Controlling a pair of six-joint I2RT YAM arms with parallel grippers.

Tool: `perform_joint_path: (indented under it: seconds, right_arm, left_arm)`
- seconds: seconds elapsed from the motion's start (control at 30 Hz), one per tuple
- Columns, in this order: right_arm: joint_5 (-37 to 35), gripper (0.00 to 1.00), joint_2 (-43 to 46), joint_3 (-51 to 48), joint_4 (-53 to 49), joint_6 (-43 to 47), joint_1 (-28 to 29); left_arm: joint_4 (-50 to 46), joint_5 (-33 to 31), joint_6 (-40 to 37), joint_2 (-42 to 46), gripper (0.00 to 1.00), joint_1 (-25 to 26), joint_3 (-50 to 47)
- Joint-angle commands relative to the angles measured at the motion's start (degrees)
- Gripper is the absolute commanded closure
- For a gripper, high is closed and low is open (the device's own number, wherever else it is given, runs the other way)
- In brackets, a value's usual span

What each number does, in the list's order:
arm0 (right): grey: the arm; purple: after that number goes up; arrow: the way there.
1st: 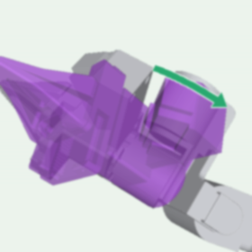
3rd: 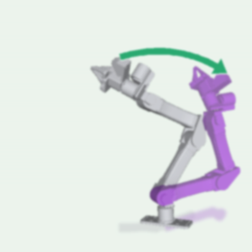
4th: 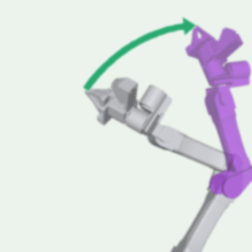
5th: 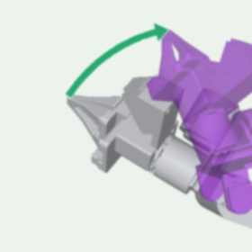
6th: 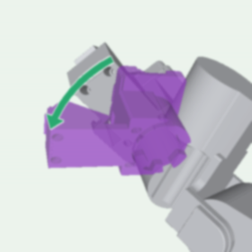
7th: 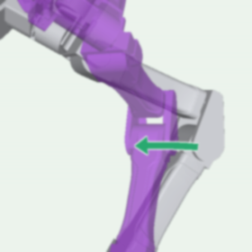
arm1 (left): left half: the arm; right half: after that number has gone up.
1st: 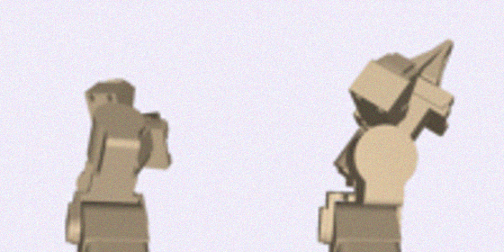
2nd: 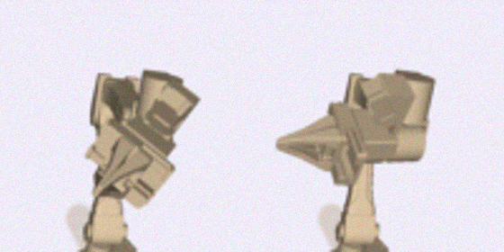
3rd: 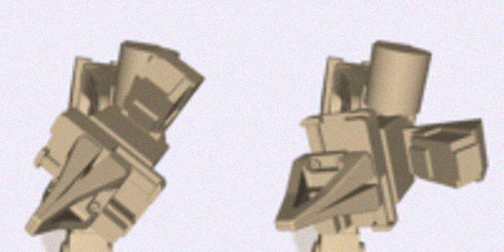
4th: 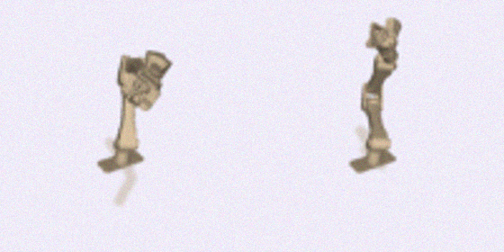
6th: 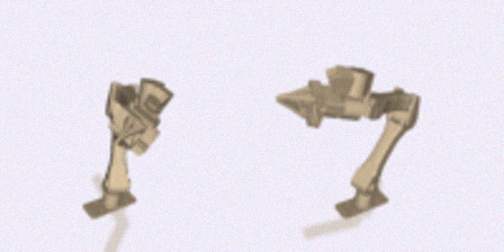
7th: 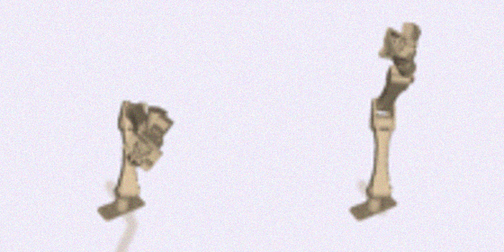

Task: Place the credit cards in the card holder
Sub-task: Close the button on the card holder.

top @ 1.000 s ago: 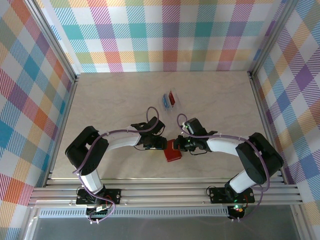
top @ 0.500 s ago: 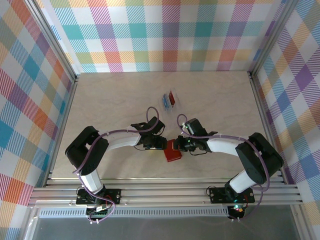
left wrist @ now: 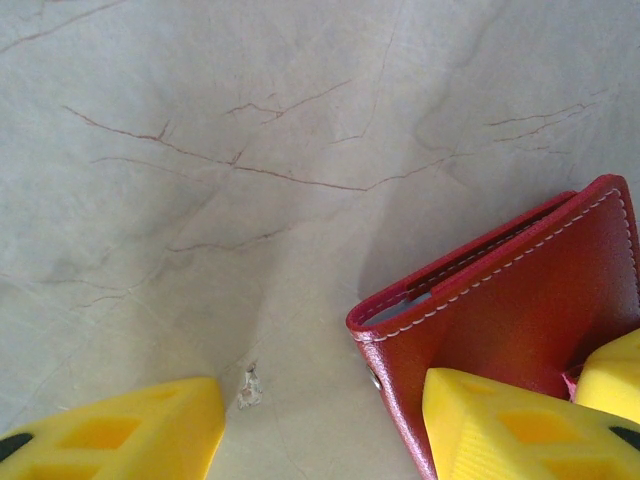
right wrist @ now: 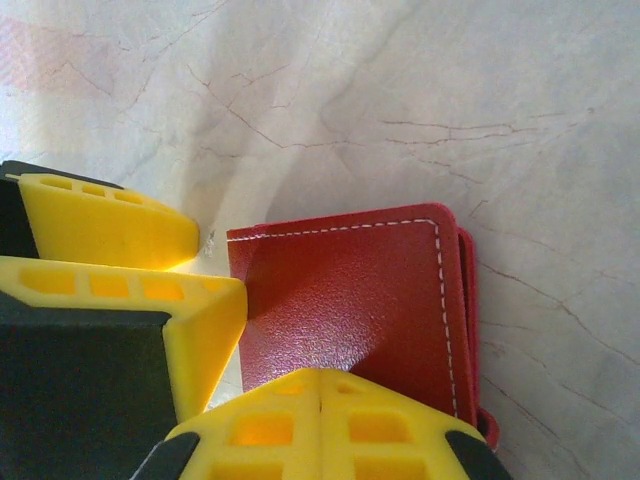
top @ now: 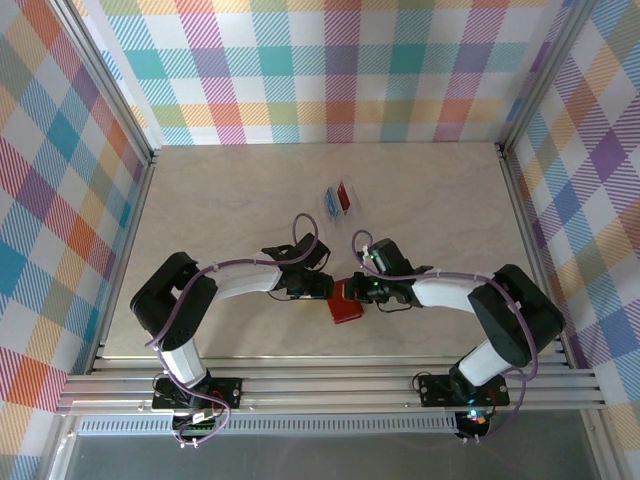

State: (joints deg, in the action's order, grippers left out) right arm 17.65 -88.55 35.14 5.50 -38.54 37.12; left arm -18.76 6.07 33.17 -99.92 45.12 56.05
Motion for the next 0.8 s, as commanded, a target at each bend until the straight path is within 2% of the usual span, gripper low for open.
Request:
perform_joint_path:
  seconds: [0.0, 0.43, 0.57, 0.77]
  right_arm:
    - [-9.96, 1.00, -1.40, -4.15, -11.54, -0.43, 0.05]
    - [-7.99, 1.00, -1.34, -1.97, -10.04, 0.70, 2.22]
    - [-9.56, 1.00, -2.88, -0.87, -10.72, 1.28, 2.81]
    - [-12.67, 1.00, -4.08, -0.29, -12.39, 1.28, 3.57]
  left_arm:
    - [3.89, 1.76, -0.12, -4.82, 0.42, 1.07, -1.82]
    - [3.93, 2.98, 0.07, -4.32, 0.43, 0.54, -1.36]
    - [1.12, 1.03, 0.24, 0.94, 0.42, -1.34, -2.08]
    - [-4.76, -4.40, -0.47, 9.56, 0.35, -3.10, -2.18]
